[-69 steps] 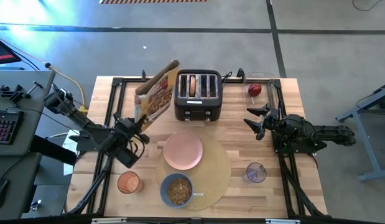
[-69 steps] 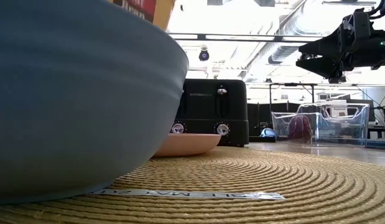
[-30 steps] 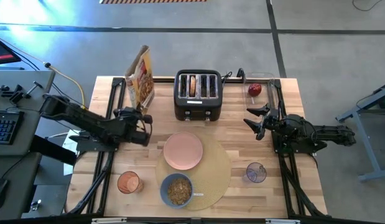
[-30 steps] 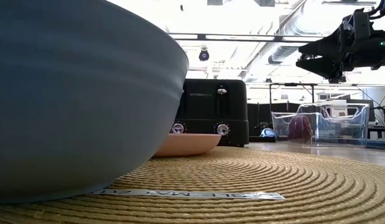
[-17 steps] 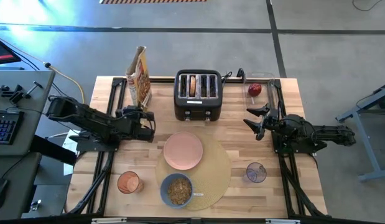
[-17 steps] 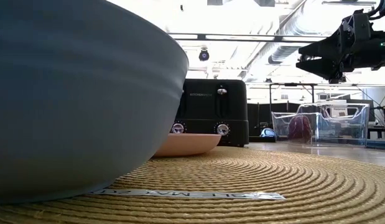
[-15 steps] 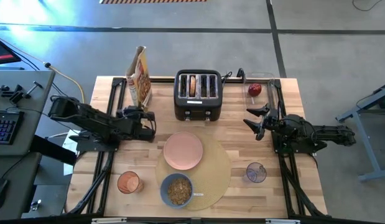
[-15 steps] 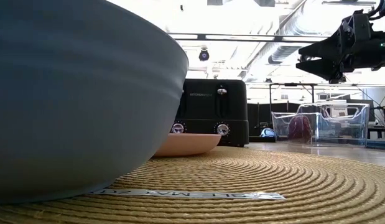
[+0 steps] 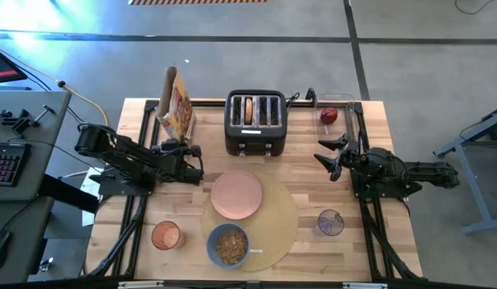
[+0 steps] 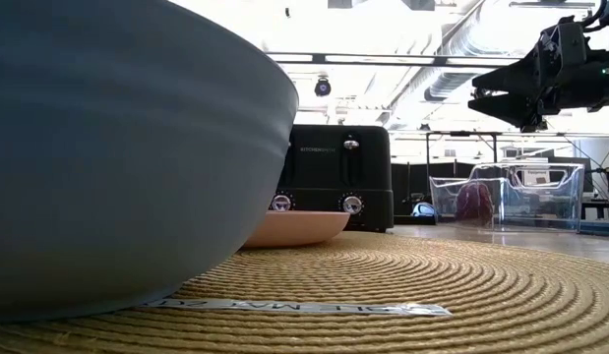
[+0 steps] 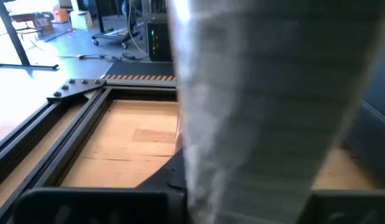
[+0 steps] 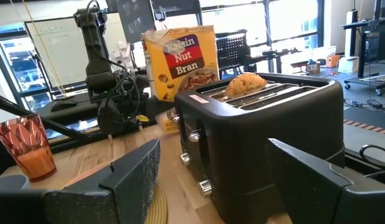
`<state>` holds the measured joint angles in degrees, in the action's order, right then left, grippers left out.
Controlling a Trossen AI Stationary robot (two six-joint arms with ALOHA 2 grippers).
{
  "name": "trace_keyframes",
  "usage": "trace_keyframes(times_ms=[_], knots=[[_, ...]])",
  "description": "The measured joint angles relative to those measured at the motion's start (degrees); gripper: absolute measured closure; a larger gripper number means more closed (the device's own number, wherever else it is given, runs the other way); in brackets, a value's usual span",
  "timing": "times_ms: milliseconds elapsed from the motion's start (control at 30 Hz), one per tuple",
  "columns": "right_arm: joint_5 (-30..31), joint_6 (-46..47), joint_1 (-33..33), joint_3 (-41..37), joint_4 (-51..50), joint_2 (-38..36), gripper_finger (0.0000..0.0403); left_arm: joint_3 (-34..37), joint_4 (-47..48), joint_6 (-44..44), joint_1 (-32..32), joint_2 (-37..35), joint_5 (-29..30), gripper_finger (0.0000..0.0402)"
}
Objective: Arrange a breakfast setting
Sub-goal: Pour the cereal into the bowl, then put the spoon on the bottom right of the place mat
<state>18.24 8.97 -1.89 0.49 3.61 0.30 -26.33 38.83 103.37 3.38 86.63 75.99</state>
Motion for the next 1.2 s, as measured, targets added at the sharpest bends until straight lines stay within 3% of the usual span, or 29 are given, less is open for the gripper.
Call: trace_keyframes(times_ms=[367,633,833,1200], knots=[[0.0,0.0,0.0,0.0,0.0,0.0,0.0119,0.0,0.1,0.4,0.5,0.0,-3.6,0.0227],[0.0,0.0,0.0,0.0,0.0,0.0,0.0119,0.0,1.1,2.4,4.6,0.0,-4.7,0.0163],[0.0,0.0,0.0,0.0,0.0,0.0,0.0119,0.0,5.8,8.7,8.1,0.0,-6.5,0.0141],[0.0,0.0,0.0,0.0,0.0,0.0,0.0119,0.0,13.2,19.9,16.3,-0.1,-12.8,0.0137]])
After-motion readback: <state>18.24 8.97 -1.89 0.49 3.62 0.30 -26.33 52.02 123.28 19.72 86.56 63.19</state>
